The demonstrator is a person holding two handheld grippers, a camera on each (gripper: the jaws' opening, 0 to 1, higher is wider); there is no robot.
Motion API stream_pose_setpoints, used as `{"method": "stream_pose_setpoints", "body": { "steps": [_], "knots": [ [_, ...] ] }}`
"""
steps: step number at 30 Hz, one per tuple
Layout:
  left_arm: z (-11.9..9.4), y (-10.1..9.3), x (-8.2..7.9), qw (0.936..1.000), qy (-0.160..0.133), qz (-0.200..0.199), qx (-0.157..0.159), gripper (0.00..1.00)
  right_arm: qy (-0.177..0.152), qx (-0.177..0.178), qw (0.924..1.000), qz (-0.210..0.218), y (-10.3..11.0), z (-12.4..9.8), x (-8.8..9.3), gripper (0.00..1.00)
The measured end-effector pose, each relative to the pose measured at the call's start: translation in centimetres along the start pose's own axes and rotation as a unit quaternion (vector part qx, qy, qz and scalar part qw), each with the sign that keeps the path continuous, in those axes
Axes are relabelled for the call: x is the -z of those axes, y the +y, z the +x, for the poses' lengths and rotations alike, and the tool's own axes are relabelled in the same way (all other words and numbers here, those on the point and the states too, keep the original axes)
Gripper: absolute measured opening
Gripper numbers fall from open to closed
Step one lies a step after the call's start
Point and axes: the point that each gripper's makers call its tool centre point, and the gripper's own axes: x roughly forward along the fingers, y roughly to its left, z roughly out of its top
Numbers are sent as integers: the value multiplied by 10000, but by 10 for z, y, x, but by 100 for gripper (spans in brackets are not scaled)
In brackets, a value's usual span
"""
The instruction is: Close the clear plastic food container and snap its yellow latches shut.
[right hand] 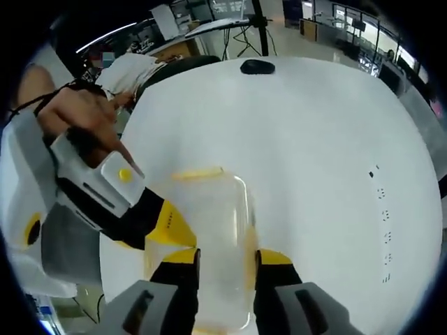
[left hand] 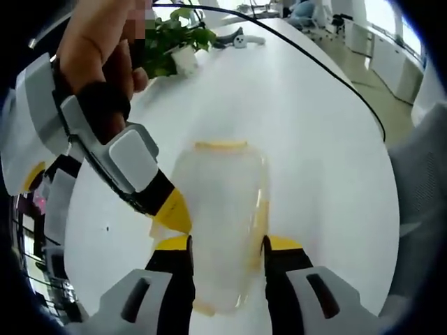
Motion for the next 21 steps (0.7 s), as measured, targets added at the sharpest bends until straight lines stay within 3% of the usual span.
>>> {"method": "stream_pose_setpoints", "body": {
  "steps": [8,11,16,21],
  "knots": [
    [-5,-3,0,9999,15,86,135,34,-159,254,9996,20,-4,-7,3,22],
    [-7,-3,4,9997,49,93,208,37,-27,258,9996,-91,2,-8,12,27],
    [-15,5,8,9997,23,17,237,38,-168,333,9993,-9,3,-15,13,32],
    [-21,14,17,9996,39,-3,289,43,-77,361,9993,-62,4,-20,22,35]
  ]
}}
